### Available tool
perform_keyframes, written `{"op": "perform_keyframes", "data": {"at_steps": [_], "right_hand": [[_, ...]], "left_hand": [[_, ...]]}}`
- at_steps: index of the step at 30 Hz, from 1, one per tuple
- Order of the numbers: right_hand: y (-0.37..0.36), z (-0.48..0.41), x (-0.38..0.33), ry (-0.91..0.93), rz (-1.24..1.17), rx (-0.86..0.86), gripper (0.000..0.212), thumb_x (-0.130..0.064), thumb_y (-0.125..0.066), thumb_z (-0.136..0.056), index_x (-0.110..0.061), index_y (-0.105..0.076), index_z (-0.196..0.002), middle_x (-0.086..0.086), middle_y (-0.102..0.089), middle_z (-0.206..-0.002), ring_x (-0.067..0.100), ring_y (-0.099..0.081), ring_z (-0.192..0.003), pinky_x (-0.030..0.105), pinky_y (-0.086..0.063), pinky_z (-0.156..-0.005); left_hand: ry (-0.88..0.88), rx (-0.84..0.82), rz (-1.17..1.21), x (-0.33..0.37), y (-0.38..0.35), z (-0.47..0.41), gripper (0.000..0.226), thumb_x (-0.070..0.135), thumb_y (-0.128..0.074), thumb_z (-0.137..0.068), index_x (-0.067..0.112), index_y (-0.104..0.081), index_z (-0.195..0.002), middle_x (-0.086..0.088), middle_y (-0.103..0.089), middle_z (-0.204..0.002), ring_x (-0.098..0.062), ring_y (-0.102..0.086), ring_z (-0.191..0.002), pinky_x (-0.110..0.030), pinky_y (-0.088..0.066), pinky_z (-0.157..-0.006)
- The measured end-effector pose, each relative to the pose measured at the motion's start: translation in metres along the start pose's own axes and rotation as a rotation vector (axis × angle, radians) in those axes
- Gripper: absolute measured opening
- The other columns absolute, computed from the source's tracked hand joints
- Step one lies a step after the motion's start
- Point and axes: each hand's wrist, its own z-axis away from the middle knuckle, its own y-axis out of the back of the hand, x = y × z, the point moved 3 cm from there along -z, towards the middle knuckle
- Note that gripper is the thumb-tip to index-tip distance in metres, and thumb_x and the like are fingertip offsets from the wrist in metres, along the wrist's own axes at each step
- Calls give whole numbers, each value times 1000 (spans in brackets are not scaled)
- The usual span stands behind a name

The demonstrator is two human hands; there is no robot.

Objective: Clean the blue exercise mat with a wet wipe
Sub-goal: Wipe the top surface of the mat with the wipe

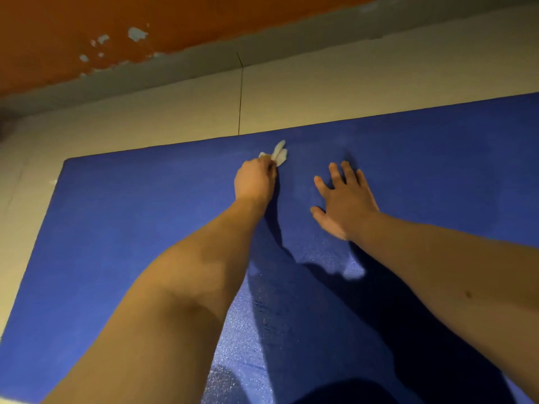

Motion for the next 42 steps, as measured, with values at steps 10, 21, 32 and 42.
{"op": "perform_keyframes", "data": {"at_steps": [10,21,32,42], "right_hand": [[-6,62,-29,132,-208,112,61,-34,-46,-103,-12,-30,-158,15,-10,-168,34,-3,-154,47,-9,-124],[-11,165,-67,57,-927,-37,60,-5,-58,-94,-11,-43,-152,10,-60,-136,23,-60,-108,27,-45,-89],[-6,243,-147,-24,-1777,-621,38,-7,-58,-99,-22,-62,-134,1,-67,-131,15,-60,-124,36,-54,-98],[-28,283,-153,-122,-1786,-557,11,-6,-68,-95,-6,-65,-106,11,-76,-102,25,-74,-99,42,-58,-94]], "left_hand": [[7,-123,61,-4,7,132,33,29,-40,-108,26,-60,-133,-8,-67,-126,-36,-66,-85,-38,-51,-71],[119,-396,475,-20,71,226,22,20,-63,-96,14,-71,-77,0,-57,-62,-12,-43,-55,-26,-40,-59],[203,-441,813,-45,140,312,10,7,-59,-99,3,-66,-93,-9,-66,-76,-12,-59,-59,-26,-52,-61],[417,-469,1082,-51,104,390,32,28,-55,-102,-3,-64,-104,-20,-72,-101,-30,-69,-88,-38,-60,-81]]}}
